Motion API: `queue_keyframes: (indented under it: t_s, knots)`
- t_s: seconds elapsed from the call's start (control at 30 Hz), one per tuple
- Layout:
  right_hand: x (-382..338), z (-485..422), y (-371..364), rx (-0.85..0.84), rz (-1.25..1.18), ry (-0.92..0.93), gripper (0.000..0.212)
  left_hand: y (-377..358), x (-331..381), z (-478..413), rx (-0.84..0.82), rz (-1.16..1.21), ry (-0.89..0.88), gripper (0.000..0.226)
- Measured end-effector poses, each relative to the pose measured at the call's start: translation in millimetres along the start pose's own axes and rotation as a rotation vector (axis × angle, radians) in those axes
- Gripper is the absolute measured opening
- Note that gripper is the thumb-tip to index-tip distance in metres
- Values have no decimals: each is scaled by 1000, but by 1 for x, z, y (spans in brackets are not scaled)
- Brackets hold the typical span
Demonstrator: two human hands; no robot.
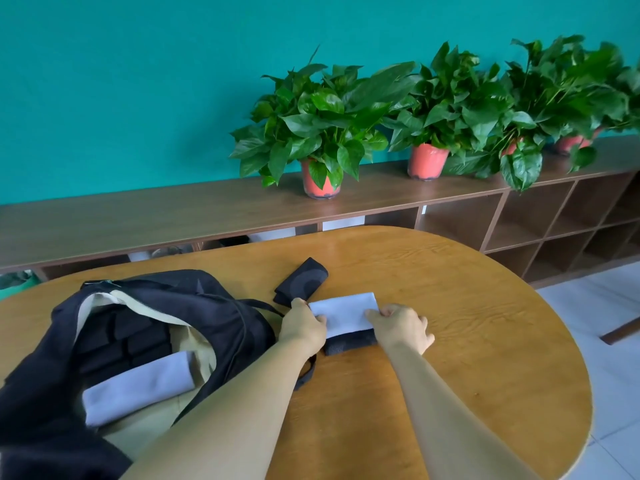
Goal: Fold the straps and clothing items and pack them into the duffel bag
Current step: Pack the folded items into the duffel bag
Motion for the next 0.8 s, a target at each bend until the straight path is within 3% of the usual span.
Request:
queue_keyframes:
  t_s: [0.27,0.33,0.4,0.57,0.7,0.8]
  knots:
    - [-6,11,8,40,-43,48,17,19,5,6,118,10,-22,52]
    - [-8,18,14,38,-109,53,16,25,11,11,115,64,-28,36]
    - [-10,24,19,22,-202,54,19,31,17,16,105,142,-45,1]
    - [-20,43,34,-88,-452,67,30,49,26,30,45,407,-63,13]
    - [-37,66,42,-164,-568,72,19,84,19,46,29,480,-76,22]
    - [-57,94,34,-312,-546,60,17,121,-8,62,36,504,-37,24]
Point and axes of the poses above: each hand's wrist, its own z-axis away from the middle knuckle, its own y-axis out of the back of the hand, x = y × z, the point moved 3 cm from there along -z, towards the middle knuckle, and after that the axes turned 5 degrees about -y, right-handed, at the moved point
